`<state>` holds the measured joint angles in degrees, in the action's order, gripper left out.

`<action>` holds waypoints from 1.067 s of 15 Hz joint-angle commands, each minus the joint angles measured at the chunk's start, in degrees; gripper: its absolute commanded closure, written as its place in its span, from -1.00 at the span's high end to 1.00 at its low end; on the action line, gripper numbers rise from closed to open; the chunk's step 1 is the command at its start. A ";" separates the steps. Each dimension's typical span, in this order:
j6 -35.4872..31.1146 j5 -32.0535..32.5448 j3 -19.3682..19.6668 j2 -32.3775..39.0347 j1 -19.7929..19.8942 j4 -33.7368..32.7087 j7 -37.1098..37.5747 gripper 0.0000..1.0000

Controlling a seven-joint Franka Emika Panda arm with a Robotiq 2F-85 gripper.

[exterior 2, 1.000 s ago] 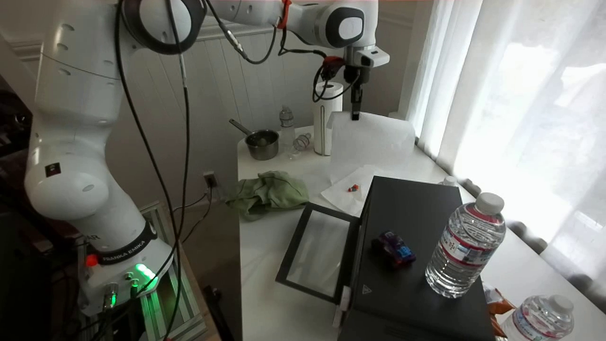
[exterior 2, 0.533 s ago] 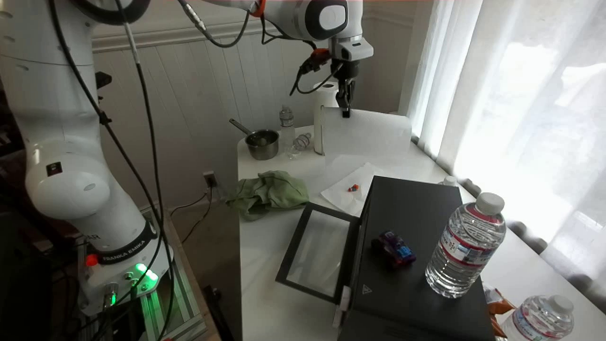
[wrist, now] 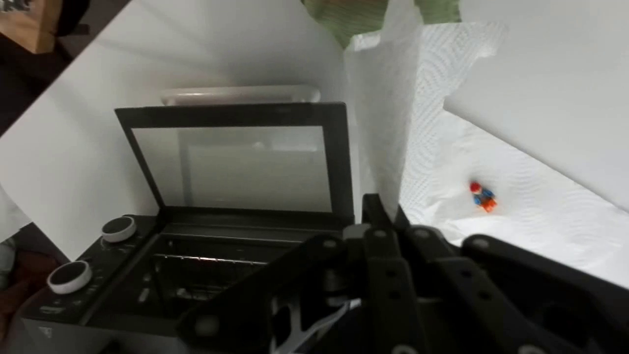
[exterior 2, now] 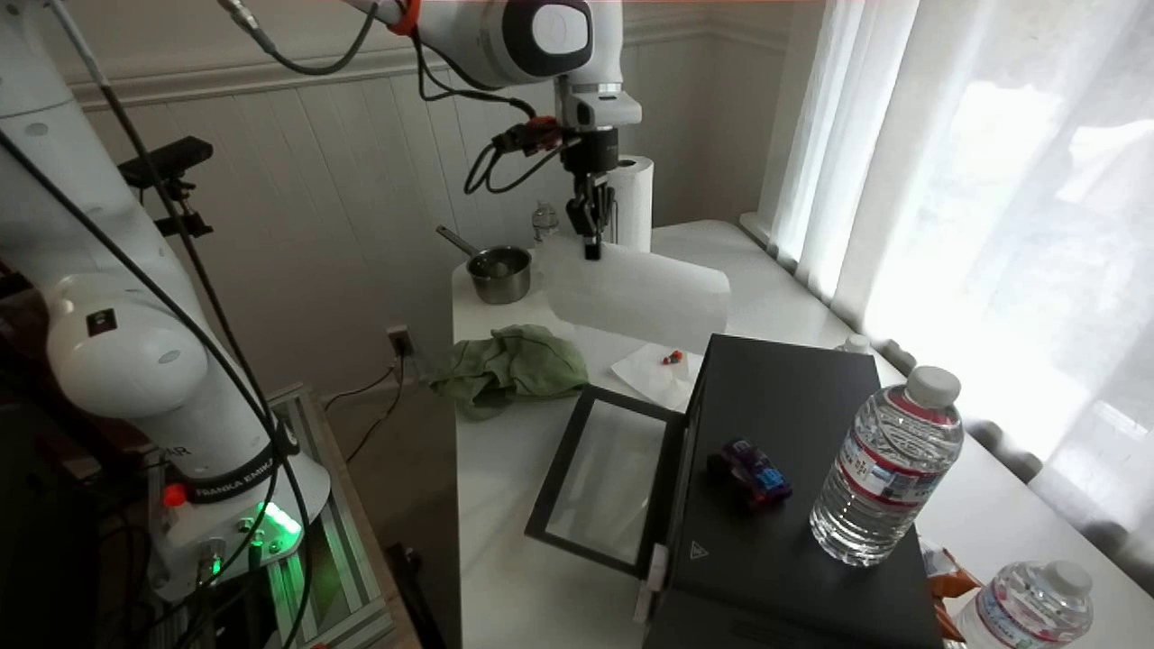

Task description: Use the paper towel to wipe the toaster oven door

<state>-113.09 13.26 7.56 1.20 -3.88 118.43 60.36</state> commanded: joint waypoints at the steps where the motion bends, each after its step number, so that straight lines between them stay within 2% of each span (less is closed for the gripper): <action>1: -0.22 2.26 -2.85 -11.94 2.10 14.40 -1.54 -1.00; 3: -1.07 2.97 -3.53 -16.73 3.64 20.75 -0.67 -1.00; 4: 0.69 0.81 -4.25 -9.35 3.78 12.53 -1.04 -0.98; 7: 0.26 1.23 -4.80 -14.22 5.17 18.46 -1.22 -0.98; 16: -0.05 1.23 -5.08 -15.12 5.32 19.32 -1.25 -1.00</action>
<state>-113.08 15.06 4.81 -13.98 -0.99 137.78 59.61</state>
